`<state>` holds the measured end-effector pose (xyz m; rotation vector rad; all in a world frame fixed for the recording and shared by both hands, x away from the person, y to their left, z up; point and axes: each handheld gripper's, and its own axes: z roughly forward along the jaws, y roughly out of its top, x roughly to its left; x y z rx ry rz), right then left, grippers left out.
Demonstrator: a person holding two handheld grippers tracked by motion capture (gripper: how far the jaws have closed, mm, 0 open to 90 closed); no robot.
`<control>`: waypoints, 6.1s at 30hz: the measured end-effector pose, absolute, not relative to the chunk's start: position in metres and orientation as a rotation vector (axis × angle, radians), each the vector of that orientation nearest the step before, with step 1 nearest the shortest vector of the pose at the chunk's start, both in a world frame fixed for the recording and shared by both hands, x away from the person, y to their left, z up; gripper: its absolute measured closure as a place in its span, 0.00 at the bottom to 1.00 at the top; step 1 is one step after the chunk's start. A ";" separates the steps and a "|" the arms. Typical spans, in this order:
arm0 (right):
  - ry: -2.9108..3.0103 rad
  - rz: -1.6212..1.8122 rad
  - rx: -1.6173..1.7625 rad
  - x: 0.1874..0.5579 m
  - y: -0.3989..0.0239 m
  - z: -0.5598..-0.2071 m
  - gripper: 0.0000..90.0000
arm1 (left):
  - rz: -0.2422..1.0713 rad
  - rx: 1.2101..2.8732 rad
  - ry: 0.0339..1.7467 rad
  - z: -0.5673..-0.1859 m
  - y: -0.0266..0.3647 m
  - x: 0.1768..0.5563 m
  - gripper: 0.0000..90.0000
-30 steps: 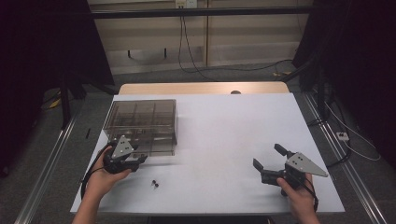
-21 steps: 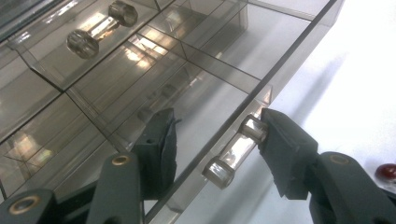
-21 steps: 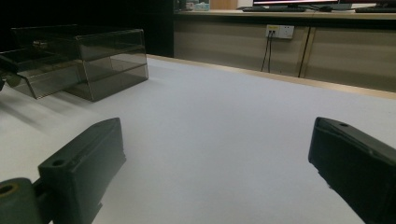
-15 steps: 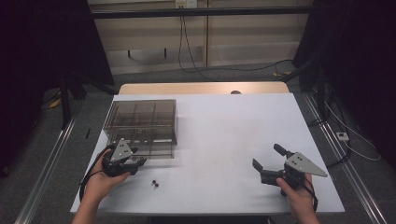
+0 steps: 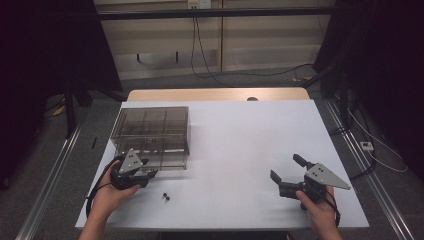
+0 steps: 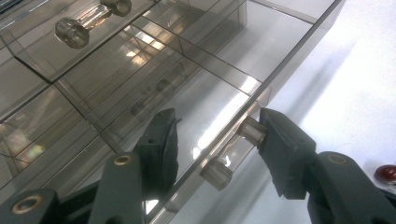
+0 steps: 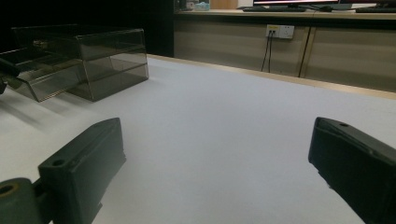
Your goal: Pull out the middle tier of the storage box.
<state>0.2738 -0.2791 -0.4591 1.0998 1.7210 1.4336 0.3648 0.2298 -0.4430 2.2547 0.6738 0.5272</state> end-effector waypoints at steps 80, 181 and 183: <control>1.728 1.440 1.089 0.275 -0.277 -0.459 0.03 | 0.224 2.090 0.843 -0.432 0.207 0.328 0.13; 1.721 1.438 1.081 0.275 -0.277 -0.457 0.03 | 0.158 2.252 0.895 -0.453 0.208 0.327 0.90; 1.720 1.440 1.082 0.274 -0.277 -0.457 0.03 | 0.164 2.243 0.906 -0.452 0.207 0.327 0.90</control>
